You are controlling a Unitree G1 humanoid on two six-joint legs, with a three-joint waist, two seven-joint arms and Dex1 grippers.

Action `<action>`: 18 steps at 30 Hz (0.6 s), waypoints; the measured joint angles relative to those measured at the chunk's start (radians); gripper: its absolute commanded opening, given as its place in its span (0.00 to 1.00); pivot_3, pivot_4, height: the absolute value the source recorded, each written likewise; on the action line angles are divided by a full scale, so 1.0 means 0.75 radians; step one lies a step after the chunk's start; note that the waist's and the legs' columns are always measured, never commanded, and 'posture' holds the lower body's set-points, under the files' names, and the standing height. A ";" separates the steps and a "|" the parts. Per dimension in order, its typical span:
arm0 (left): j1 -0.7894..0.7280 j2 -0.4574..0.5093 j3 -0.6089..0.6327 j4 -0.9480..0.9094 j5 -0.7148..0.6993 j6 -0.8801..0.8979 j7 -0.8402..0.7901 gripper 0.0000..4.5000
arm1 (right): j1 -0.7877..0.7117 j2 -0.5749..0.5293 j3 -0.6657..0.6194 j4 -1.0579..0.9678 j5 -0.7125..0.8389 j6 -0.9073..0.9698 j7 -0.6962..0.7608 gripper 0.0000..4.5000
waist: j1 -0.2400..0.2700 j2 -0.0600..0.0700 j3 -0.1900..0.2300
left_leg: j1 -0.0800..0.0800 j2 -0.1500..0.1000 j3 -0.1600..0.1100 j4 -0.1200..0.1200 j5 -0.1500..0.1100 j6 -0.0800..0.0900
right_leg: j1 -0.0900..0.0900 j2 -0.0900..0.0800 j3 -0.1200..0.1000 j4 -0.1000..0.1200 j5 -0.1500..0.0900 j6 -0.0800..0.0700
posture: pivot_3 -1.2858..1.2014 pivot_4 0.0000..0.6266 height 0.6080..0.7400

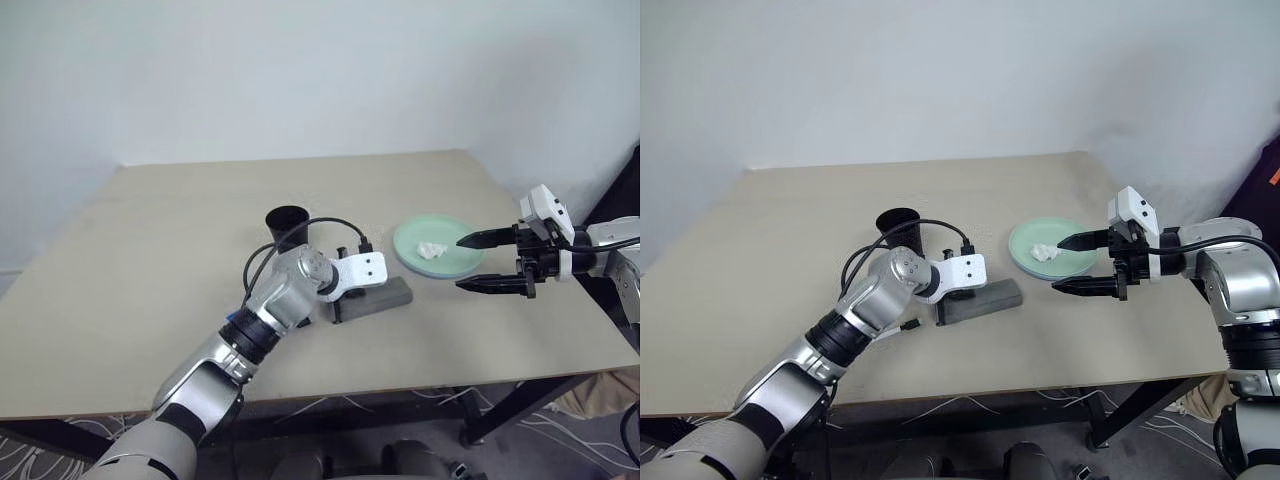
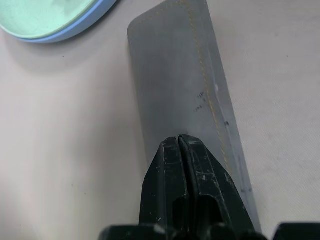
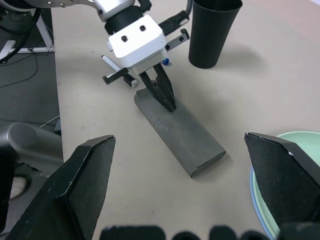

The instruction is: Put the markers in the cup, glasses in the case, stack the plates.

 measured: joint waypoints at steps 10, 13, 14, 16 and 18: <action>0.015 0.034 0.111 -0.075 -0.090 0.056 0.032 0.01 | -0.024 0.009 0.007 0.007 -0.001 0.000 0.000 1.00 | -0.001 0.000 0.000 | 0.000 0.001 0.000 0.000 0.000 0.000 | -0.001 0.000 0.000 0.000 0.000 0.000 | 0.52 0.00 0.94; -0.004 0.121 0.181 -0.136 -0.148 0.089 0.003 0.01 | -0.039 0.020 0.018 0.022 -0.003 -0.003 0.001 1.00 | -0.003 0.000 0.000 | 0.000 0.001 0.000 -0.001 0.000 0.000 | -0.001 0.000 0.000 0.001 0.000 0.000 | 0.52 0.00 0.94; -0.012 0.153 0.202 -0.150 -0.162 0.105 -0.008 0.01 | -0.048 0.024 0.022 0.028 -0.004 -0.004 0.001 1.00 | -0.003 0.000 0.000 | 0.000 0.001 0.000 -0.001 0.000 0.000 | -0.002 0.001 0.000 0.001 0.000 0.000 | 0.52 0.00 0.94; -0.030 0.208 0.247 -0.168 -0.185 0.132 -0.026 0.01 | -0.068 0.033 0.035 0.033 -0.007 -0.009 0.001 1.00 | -0.002 0.000 0.000 | 0.001 0.001 0.000 -0.001 0.000 0.000 | -0.001 0.001 0.000 0.001 0.000 0.000 | 0.52 0.00 0.94; -0.033 0.262 0.259 -0.188 -0.217 0.141 -0.055 0.01 | -0.081 0.043 0.042 0.036 -0.009 -0.014 0.001 1.00 | -0.001 0.000 0.000 | 0.000 0.001 0.000 -0.001 0.000 0.000 | -0.001 0.001 0.000 0.001 0.000 0.000 | 0.52 0.00 0.94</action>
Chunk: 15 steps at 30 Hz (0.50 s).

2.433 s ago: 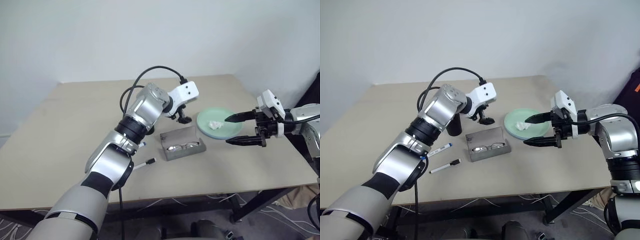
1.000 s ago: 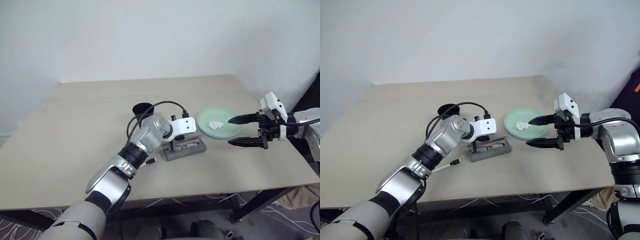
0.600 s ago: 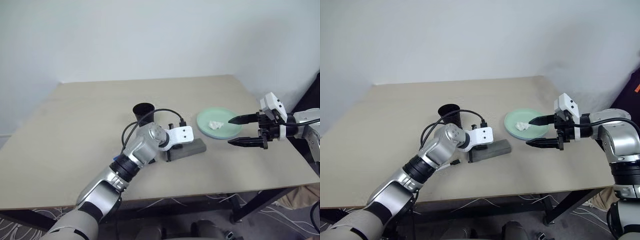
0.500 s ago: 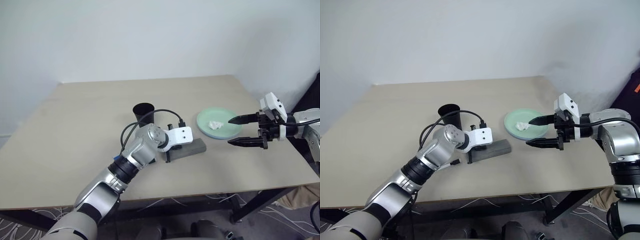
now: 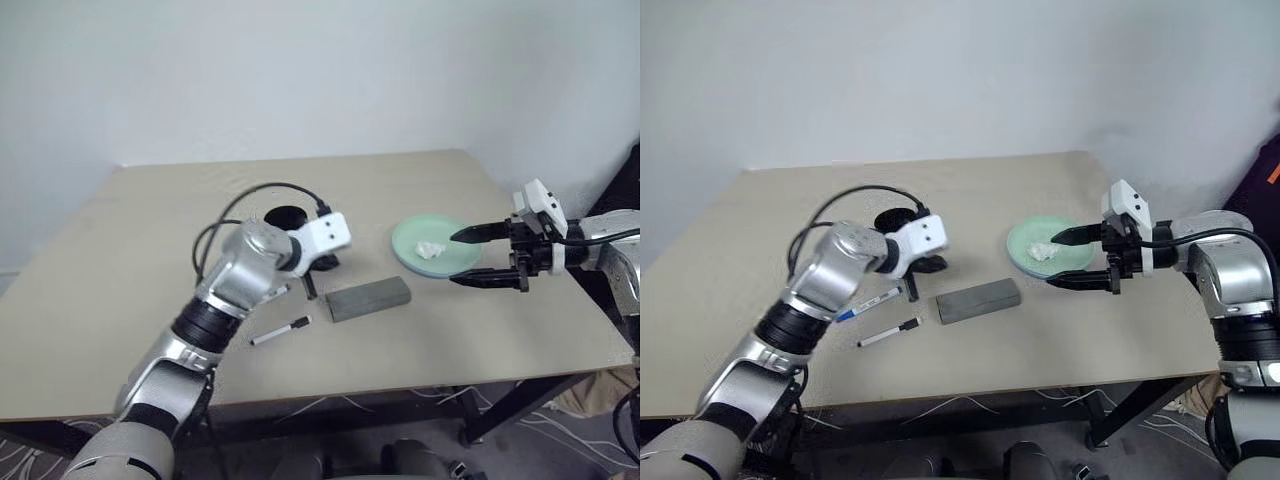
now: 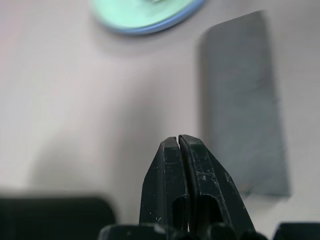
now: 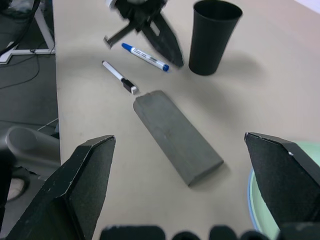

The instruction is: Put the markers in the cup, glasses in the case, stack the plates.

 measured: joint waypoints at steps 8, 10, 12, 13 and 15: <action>0.040 0.279 0.057 -0.003 -0.124 0.008 -0.157 0.36 | -0.032 0.018 0.022 0.045 -0.011 -0.017 0.015 1.00 | 0.003 0.000 0.000 | -0.001 0.001 -0.001 0.000 0.000 0.000 | -0.001 -0.001 0.000 0.000 0.000 -0.001 | 0.52 0.00 0.94; 0.039 0.294 0.065 0.018 -0.161 0.014 -0.186 0.51 | -0.038 0.023 0.024 0.045 -0.012 -0.022 0.018 1.00 | 0.003 0.000 0.000 | -0.001 0.001 -0.001 0.001 0.000 0.000 | 0.000 -0.001 0.000 0.000 -0.001 -0.001 | 0.52 0.00 0.94; 0.024 0.310 0.070 0.102 -0.185 0.011 -0.205 0.67 | -0.038 0.028 0.027 0.045 -0.015 -0.024 0.021 1.00 | 0.000 0.000 0.000 | -0.001 0.001 0.000 0.001 0.000 0.000 | 0.000 -0.001 0.000 0.000 -0.001 -0.001 | 0.52 0.00 0.94; 0.020 0.318 0.072 0.131 -0.189 0.010 -0.208 0.72 | -0.038 0.028 0.029 0.046 -0.016 -0.024 0.023 1.00 | 0.000 0.000 0.000 | -0.001 0.000 0.000 0.001 0.000 0.000 | 0.000 0.000 0.000 0.000 -0.001 -0.001 | 0.52 0.00 0.94; 0.006 0.330 0.072 0.198 -0.202 -0.004 -0.235 0.72 | -0.038 0.031 0.030 0.046 -0.019 -0.024 0.024 1.00 | 0.000 0.000 0.000 | 0.000 0.000 0.000 0.001 0.000 0.000 | -0.001 0.000 0.000 0.001 -0.001 -0.001 | 0.52 0.00 0.94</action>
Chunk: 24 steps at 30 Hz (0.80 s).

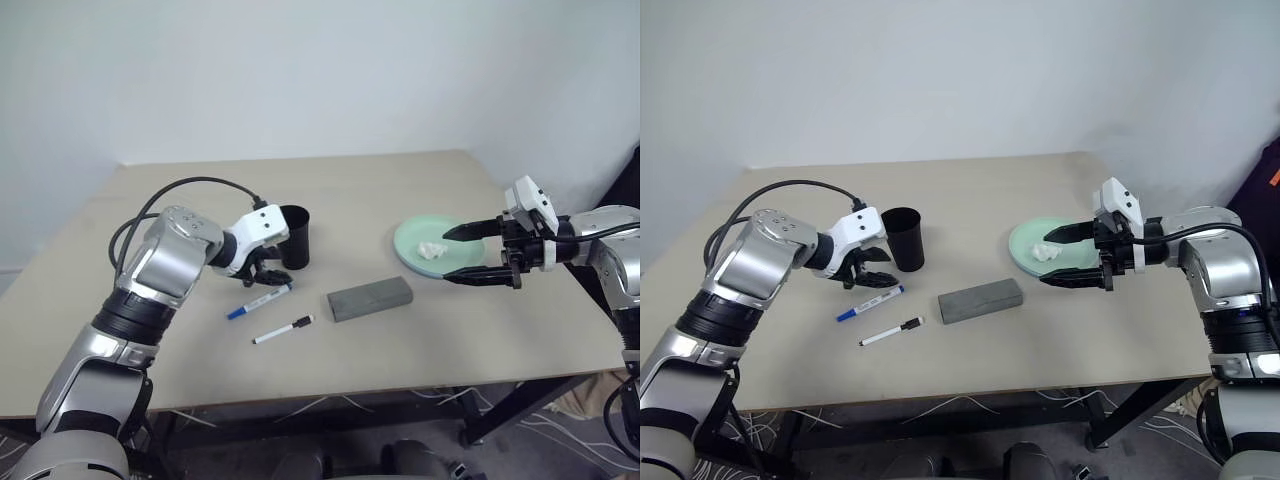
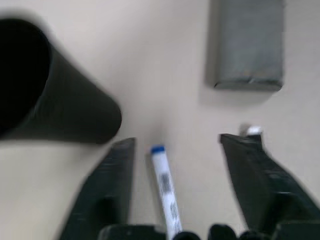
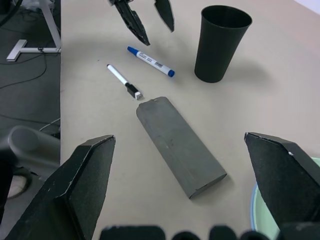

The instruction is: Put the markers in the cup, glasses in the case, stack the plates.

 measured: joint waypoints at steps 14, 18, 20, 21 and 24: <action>-0.119 -0.008 -0.096 0.532 0.054 -0.340 -0.176 0.72 | 0.001 0.012 0.004 -0.003 0.000 0.002 -0.001 1.00 | 0.001 0.000 0.000 | -0.001 0.000 0.000 0.000 0.000 0.000 | -0.002 0.001 0.001 0.001 0.000 0.000 | 0.52 0.00 0.94; -0.128 -0.036 -0.118 0.653 0.098 -0.476 -0.192 0.72 | 0.005 0.012 0.003 -0.009 0.001 0.008 -0.006 1.00 | 0.001 0.000 0.000 | -0.001 0.000 0.001 0.000 0.000 0.000 | -0.002 0.001 0.001 0.001 0.000 0.000 | 0.52 0.00 0.94; -0.135 -0.049 -0.123 0.699 0.113 -0.531 -0.198 0.72 | 0.008 0.012 0.003 -0.015 0.001 0.011 -0.010 1.00 | 0.001 0.000 0.000 | -0.001 0.000 0.000 0.000 0.000 0.000 | -0.002 0.001 0.001 0.001 0.000 0.000 | 0.52 0.00 0.94; -0.137 -0.055 -0.126 0.718 0.124 -0.552 -0.201 0.72 | 0.010 0.012 0.003 -0.021 0.001 0.012 -0.012 1.00 | 0.001 0.000 0.000 | -0.002 0.000 0.000 0.000 0.000 0.000 | -0.002 0.001 0.001 0.001 0.000 0.000 | 0.52 0.00 0.94; -0.145 -0.076 -0.141 0.774 0.157 -0.611 -0.208 0.72 | 0.016 0.012 0.003 -0.026 0.003 0.015 -0.017 1.00 | 0.001 0.000 0.000 | -0.002 0.000 0.001 0.000 0.000 0.000 | -0.002 0.001 0.001 0.001 0.000 0.001 | 0.52 0.00 0.94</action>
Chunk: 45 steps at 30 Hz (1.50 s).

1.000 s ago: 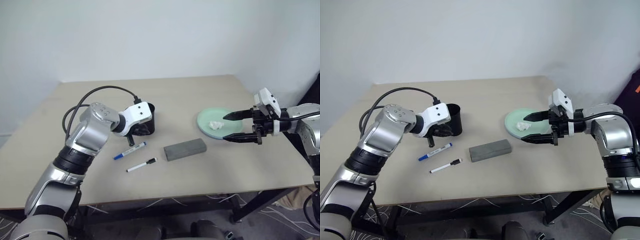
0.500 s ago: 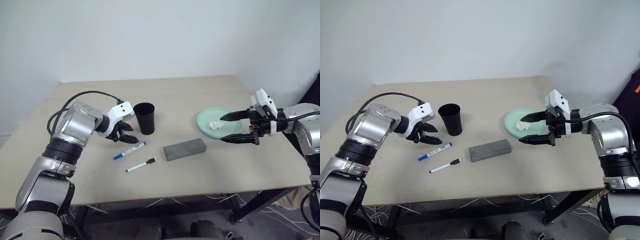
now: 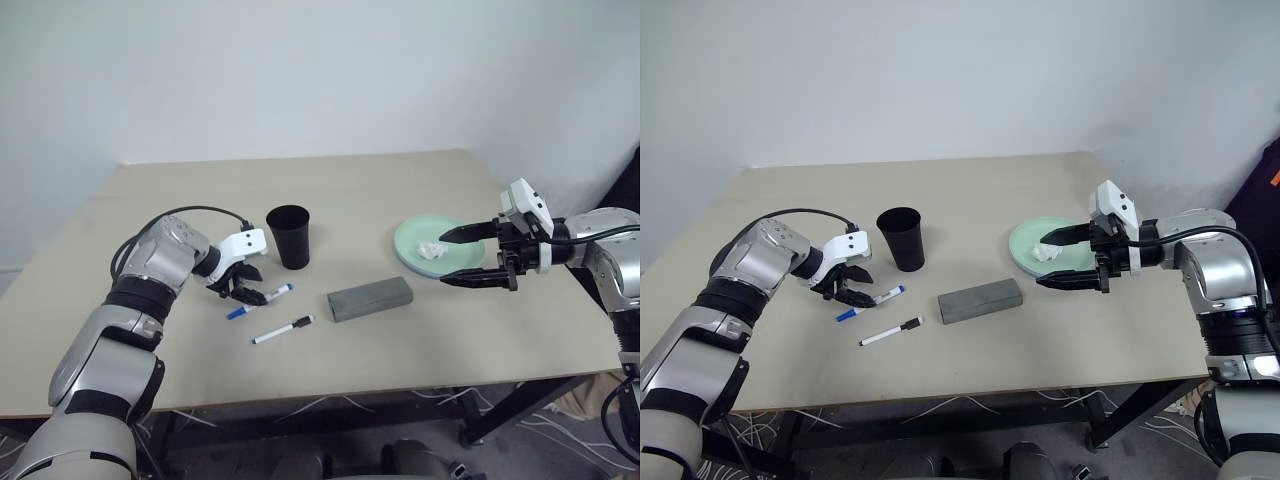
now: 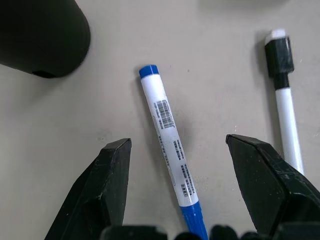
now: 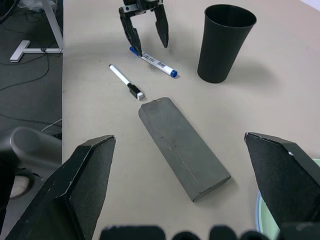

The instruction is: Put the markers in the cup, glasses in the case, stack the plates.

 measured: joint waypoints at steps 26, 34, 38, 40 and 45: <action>-0.067 -0.156 0.039 0.368 0.100 -0.078 0.113 0.72 | 0.037 -0.001 -0.012 -0.052 0.014 0.037 -0.017 1.00 | 0.004 0.000 0.000 | 0.001 0.000 -0.001 0.006 0.000 0.000 | 0.001 0.000 -0.001 0.009 0.000 0.000 | 0.52 0.00 0.94; -0.073 -0.181 0.073 0.403 0.107 -0.082 0.147 0.60 | 0.039 -0.002 -0.012 -0.066 0.024 0.042 -0.013 1.00 | 0.005 0.000 -0.001 | 0.001 0.001 -0.001 0.006 0.000 0.001 | 0.002 -0.001 -0.001 0.009 -0.001 0.000 | 0.52 0.00 0.94; -0.075 -0.192 0.091 0.408 0.107 -0.078 0.167 0.31 | 0.039 -0.002 -0.012 -0.073 0.024 0.048 -0.008 1.00 | 0.005 0.000 -0.001 | 0.001 0.000 -0.001 0.006 0.001 0.001 | 0.002 -0.001 -0.001 0.010 -0.001 0.001 | 0.52 0.00 0.94; -0.075 -0.194 0.096 0.408 0.108 -0.078 0.171 0.17 | 0.038 -0.002 -0.012 -0.073 0.024 0.049 -0.008 1.00 | 0.005 0.000 -0.001 | 0.001 0.000 -0.001 0.006 0.001 0.001 | 0.002 -0.001 -0.001 0.009 -0.001 0.002 | 0.52 0.00 0.94; -0.075 -0.194 0.109 0.408 0.108 -0.077 0.170 0.02 | 0.038 -0.002 -0.012 -0.073 0.024 0.049 -0.008 1.00 | 0.005 0.000 -0.001 | 0.000 0.000 -0.001 0.005 0.001 0.001 | 0.002 -0.001 0.000 0.009 -0.002 0.004 | 0.52 0.00 0.94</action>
